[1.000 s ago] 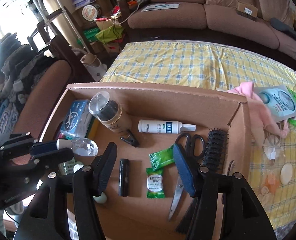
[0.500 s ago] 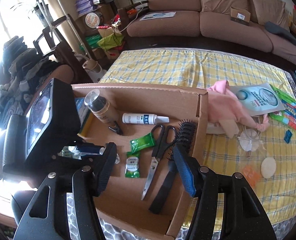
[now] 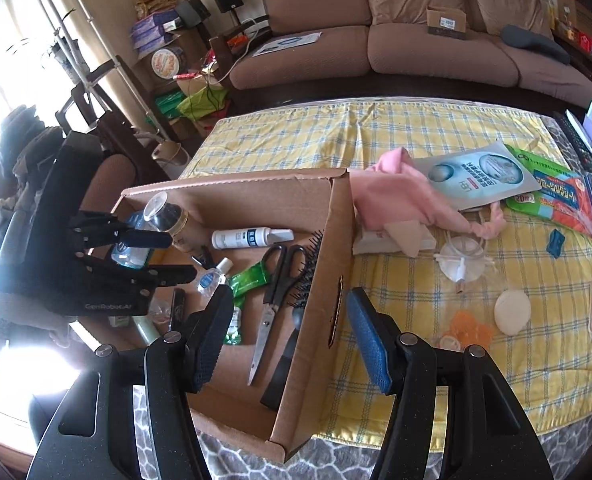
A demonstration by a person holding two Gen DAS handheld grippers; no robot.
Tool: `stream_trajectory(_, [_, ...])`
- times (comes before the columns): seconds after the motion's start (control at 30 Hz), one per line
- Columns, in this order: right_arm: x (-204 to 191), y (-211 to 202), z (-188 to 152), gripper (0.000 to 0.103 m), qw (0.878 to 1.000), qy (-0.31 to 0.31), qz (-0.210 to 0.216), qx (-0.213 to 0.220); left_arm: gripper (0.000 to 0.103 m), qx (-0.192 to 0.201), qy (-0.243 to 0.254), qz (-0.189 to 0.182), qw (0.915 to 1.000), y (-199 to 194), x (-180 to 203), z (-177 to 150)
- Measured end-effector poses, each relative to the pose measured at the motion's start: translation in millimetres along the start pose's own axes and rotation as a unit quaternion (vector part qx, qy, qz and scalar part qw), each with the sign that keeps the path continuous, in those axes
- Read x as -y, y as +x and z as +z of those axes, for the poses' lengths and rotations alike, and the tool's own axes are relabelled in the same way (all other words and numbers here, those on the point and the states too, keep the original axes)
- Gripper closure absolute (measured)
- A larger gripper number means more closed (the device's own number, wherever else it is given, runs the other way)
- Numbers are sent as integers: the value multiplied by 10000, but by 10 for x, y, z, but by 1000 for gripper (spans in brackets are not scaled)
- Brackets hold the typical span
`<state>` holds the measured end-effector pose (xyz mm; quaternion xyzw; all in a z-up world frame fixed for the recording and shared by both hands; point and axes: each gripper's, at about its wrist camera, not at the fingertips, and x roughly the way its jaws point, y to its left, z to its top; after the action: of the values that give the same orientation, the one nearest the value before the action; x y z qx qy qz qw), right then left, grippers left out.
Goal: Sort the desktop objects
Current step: 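Grasp the white round floss container with the left tool while the right tool grasps the red tube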
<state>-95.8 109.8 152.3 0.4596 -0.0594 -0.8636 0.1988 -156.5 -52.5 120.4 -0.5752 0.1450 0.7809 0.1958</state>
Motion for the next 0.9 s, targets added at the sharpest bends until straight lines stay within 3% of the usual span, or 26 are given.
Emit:
stream_trajectory(0.1, [143,-167,-4,42,9998,150,-79,139,38,409,-64,-220,9989,-247,121,20])
stream_trajectory(0.27, [523,-566,-73,34,9982,448,-253,311,0,1143,-67,-704,9909,-598,452,21])
stream_trajectory(0.43, [989,-1038,-232,19,9938,763,-593,547,0,1429,149,-1104,9835,-717,1040,137])
stream_trajectory(0.53, [1282,-1242,-334,18,9907,935,-784,608,0,1435,284,-1191,9820,-652,1430,262])
stream_trajectory(0.9, [2392,-1500,-811,18,9790,1695,-964,599,0,1194,888,-650,9867,394,2660,759])
